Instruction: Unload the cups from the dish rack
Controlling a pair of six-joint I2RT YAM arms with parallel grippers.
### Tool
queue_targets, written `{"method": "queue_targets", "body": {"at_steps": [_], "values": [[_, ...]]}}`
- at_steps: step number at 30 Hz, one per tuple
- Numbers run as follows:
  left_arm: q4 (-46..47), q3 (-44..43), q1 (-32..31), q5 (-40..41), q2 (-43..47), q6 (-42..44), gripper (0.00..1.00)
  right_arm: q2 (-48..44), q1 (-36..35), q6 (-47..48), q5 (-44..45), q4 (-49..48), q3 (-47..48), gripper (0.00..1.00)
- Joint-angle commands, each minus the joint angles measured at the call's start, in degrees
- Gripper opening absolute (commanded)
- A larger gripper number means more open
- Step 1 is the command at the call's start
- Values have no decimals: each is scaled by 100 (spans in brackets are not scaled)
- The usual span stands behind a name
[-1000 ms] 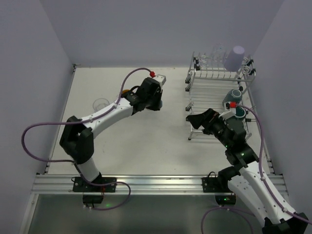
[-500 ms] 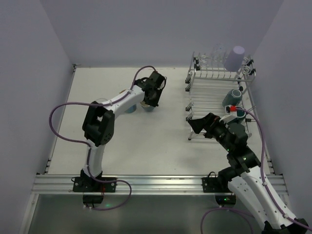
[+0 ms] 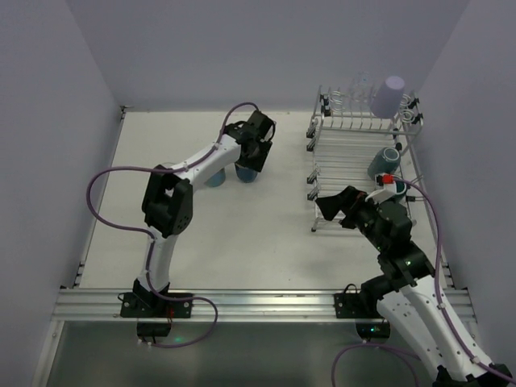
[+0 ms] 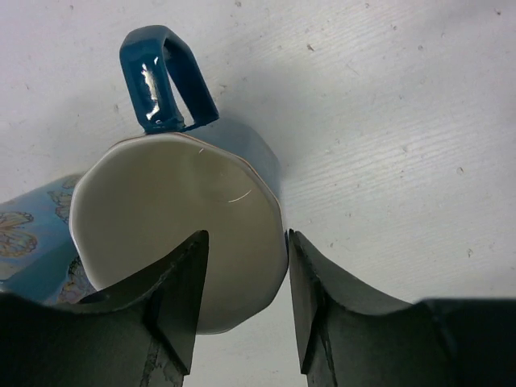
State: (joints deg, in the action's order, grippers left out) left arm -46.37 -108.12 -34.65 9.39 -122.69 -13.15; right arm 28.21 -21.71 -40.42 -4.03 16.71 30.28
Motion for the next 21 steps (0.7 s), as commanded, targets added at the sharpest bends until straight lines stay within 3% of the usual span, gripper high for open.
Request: {"method": "queue_targets", "body": {"at_steps": [1,7,11,15,21], "values": [[-267,-332,38,10,17,225,49,106,-8,289,524,287,504,99],[-224,-482,38,-25,263,199,56,361,-8,676,1316,736,1058,99],[31,-360,38,-165,1025,85,76,580,1,869,2096,921,1278,99],[1152,499,29,-848,2378,-249,84,1062,88,1088,3387,1115,1445,99],[2736,2872,-41,-2097,4805,-610,88,1705,913,1177,3549,1168,1727,99]]}}
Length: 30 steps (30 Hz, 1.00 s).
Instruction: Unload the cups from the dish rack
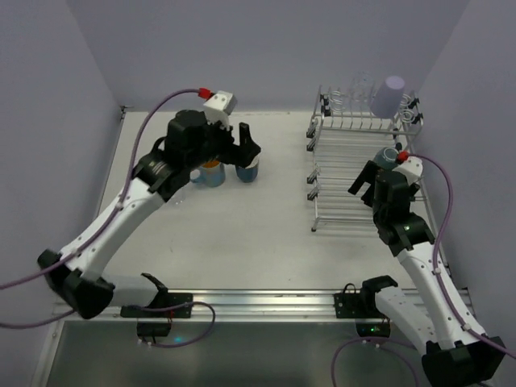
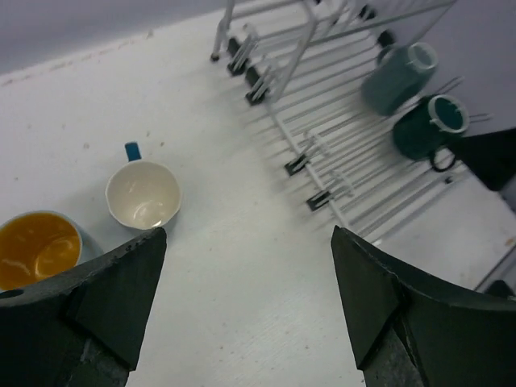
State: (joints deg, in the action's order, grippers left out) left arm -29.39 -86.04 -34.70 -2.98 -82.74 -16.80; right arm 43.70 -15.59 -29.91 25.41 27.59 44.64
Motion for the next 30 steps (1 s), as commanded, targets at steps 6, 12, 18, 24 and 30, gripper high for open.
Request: {"method": "queue_targets", "body": {"at_steps": [6,12,18,24,30], "values": [[1093,2685,-90,-1125,2673,-9,89,700,1075,415,933,-201,264,99],[997,3891,-90,-802,3852,159,91,1237,1533,328,465,-377,282,99],[1076,4166,-90,-976,4099,238,91,1771,2077,618,-386,-756,202,99],[1119,4244,-186,-1091,4292,247,91,2274,2341,776,-852,-913,317,99],[1128,4253,-213,-1169,4240,247,91,2950,2377,820,-994,-1186,615,99]]}}
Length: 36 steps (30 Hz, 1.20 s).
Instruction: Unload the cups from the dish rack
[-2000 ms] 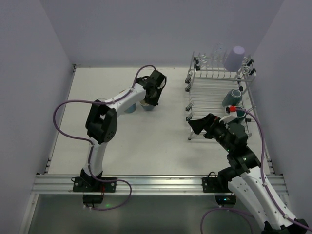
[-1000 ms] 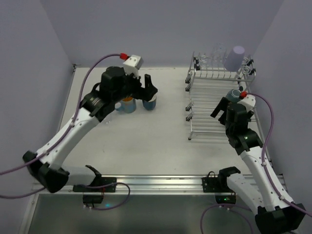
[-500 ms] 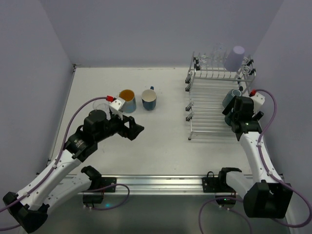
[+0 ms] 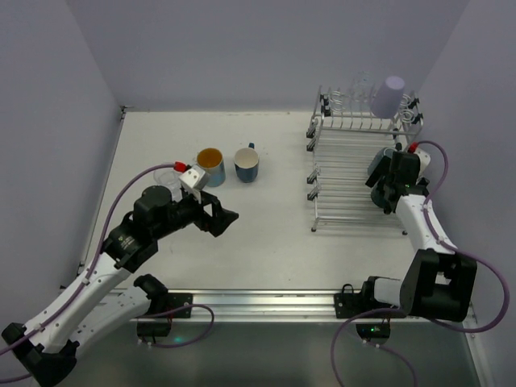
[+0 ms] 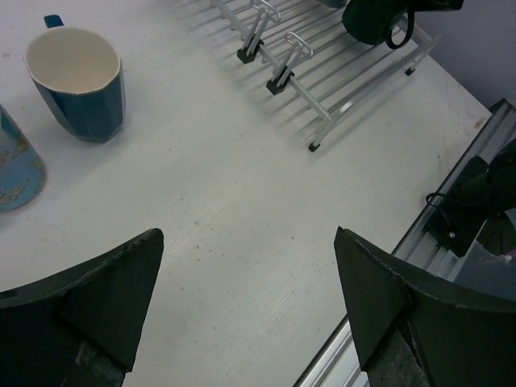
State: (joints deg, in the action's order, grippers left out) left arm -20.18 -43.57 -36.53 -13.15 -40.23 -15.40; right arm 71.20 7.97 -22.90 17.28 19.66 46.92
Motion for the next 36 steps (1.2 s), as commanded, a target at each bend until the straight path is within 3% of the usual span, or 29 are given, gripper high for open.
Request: {"method": "queue_targets", "body": {"at_steps": [1,8,9,10,13,16,21,25,26,31,36], "values": [[208,7,-38,-153,-20,107,91,262,21,119,-172,-410,423,99],[234,15,-38,-92,-99,90,91,483,21,119,153,-498,476,98],[252,15,-29,-92,-91,72,91,439,12,93,179,-533,450,95],[269,24,-38,-92,-91,55,91,369,21,75,197,-542,407,79],[401,42,-38,-240,-134,-77,91,-131,-84,-39,188,-656,179,52],[515,-20,-29,-539,-266,-244,90,-773,-496,-92,214,-858,-137,45],[638,-239,-38,-970,-494,-516,88,-1625,-1130,-127,303,-964,-472,44],[1270,-99,-56,-1497,-679,-1034,86,-2390,-1359,-592,-521,-972,-674,43],[1637,6,-73,-1611,-723,-1270,85,-2731,-1437,-706,-1141,-1034,-718,43],[3104,366,-380,-1963,-1214,-2158,82,-3445,-1701,-2162,-3430,-2235,-1306,40],[4074,350,-802,-2104,-1830,-2626,81,-3604,-2369,-3001,-4275,-3440,-1685,39]]}}
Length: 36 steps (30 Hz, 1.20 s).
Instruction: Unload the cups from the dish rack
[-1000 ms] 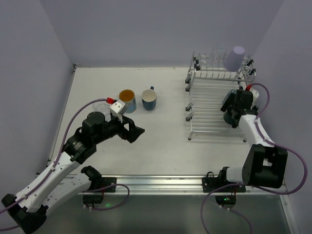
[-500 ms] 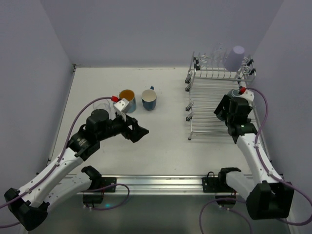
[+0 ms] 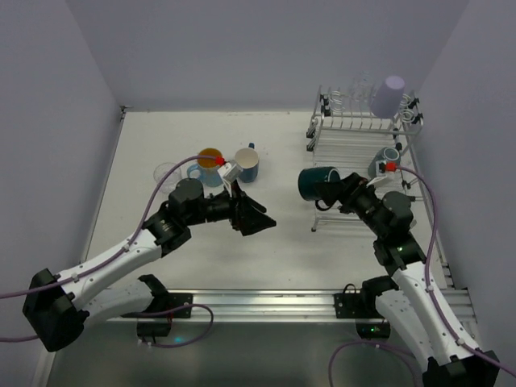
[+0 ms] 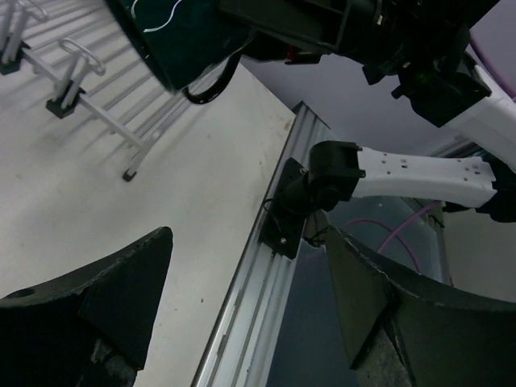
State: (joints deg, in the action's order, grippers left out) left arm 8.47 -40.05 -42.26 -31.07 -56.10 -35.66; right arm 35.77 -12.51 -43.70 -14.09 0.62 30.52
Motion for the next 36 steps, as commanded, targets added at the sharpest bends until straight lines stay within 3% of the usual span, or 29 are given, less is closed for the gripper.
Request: {"method": "queue_targets", "body": {"at_steps": [1,6,17,19,20,21,23,24,25,28,29,31,36], "values": [[1314,-29,-291,-295,-444,-626,80,-61,-513,-1086,-1201,-1687,-133,39],[1903,-108,-441,21,-850,-828,78,26,-884,-1579,-1482,-2609,-468,39],[2484,-82,-529,329,-1141,-943,70,466,-1420,-2125,-1553,-3657,-1048,39],[2659,-47,-538,365,-1149,-943,56,597,-1490,-2177,-1536,-3832,-1083,39],[2729,-20,-546,382,-1149,-952,56,650,-1517,-2204,-1536,-3911,-1092,39],[2791,-3,-538,400,-1149,-969,36,712,-1543,-2230,-1562,-3990,-1118,40],[2844,41,-538,496,-1097,-969,18,817,-1587,-2344,-1562,-4148,-1162,41],[2836,59,-538,531,-1009,-960,2,870,-1596,-2379,-1545,-4262,-1215,42],[2818,76,-546,567,-939,-934,0,879,-1596,-2441,-1536,-4307,-1233,43],[2565,208,-538,699,-597,-742,0,871,-1596,-2459,-1492,-4343,-1251,65],[2415,226,-546,829,-500,-680,0,844,-1605,-2450,-1440,-4334,-1259,83],[1638,174,-546,1032,-183,-496,0,678,-1605,-2346,-1264,-4071,-1198,99],[-1263,-318,-538,2673,326,392,0,45,-1605,-1423,-491,-2151,-628,99]]}}
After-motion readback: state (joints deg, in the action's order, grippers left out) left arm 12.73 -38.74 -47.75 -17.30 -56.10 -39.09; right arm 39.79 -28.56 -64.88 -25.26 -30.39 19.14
